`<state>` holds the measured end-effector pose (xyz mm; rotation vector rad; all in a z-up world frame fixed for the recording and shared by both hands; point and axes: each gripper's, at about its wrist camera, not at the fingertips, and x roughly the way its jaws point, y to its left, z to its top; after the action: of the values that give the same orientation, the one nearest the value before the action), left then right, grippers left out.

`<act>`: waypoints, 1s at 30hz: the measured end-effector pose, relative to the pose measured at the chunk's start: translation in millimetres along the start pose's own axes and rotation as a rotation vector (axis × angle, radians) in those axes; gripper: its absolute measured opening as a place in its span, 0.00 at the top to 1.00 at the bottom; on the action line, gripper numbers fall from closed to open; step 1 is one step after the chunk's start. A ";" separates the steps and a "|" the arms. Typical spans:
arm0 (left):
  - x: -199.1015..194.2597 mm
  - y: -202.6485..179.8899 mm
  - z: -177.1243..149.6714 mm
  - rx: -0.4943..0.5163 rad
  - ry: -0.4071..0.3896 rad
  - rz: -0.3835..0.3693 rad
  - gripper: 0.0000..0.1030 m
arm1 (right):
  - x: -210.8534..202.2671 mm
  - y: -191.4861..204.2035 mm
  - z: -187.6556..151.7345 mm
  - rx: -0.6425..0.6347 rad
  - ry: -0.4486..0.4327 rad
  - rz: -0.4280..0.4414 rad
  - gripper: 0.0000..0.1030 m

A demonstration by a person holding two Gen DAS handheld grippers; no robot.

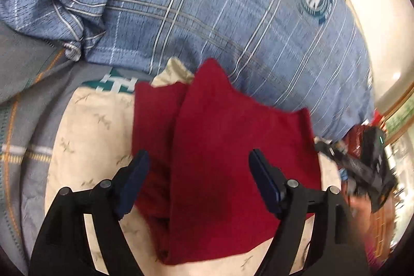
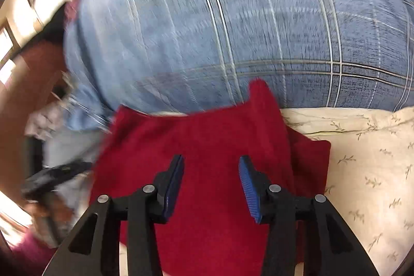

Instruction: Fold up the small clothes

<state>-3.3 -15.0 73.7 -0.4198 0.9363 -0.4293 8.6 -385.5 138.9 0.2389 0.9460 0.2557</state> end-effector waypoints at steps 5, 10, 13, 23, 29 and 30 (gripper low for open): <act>-12.4 -4.5 -20.6 0.071 -0.002 0.110 0.24 | 53.4 -63.9 21.6 0.205 0.049 -0.164 0.65; -18.6 0.0 -38.8 0.121 0.025 0.178 0.24 | 43.7 -31.5 27.6 0.113 0.022 -0.252 0.60; -21.6 2.7 -45.0 0.130 0.032 0.175 0.24 | 32.3 24.5 33.9 0.001 -0.008 -0.161 0.56; -2.1 16.9 -49.4 0.162 0.073 0.220 0.24 | 146.5 204.9 24.5 -0.207 0.253 0.119 0.46; -3.5 22.1 -46.0 0.140 0.079 0.200 0.24 | 170.5 208.2 9.7 -0.273 0.268 0.024 0.88; -5.2 23.1 -45.6 0.133 0.080 0.192 0.24 | 168.1 204.3 9.5 -0.261 0.270 0.042 0.93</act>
<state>-40.3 -0.1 41.2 -0.1909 1.0092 -0.3324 87.8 -140.0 79.2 -0.0176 1.1622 0.4550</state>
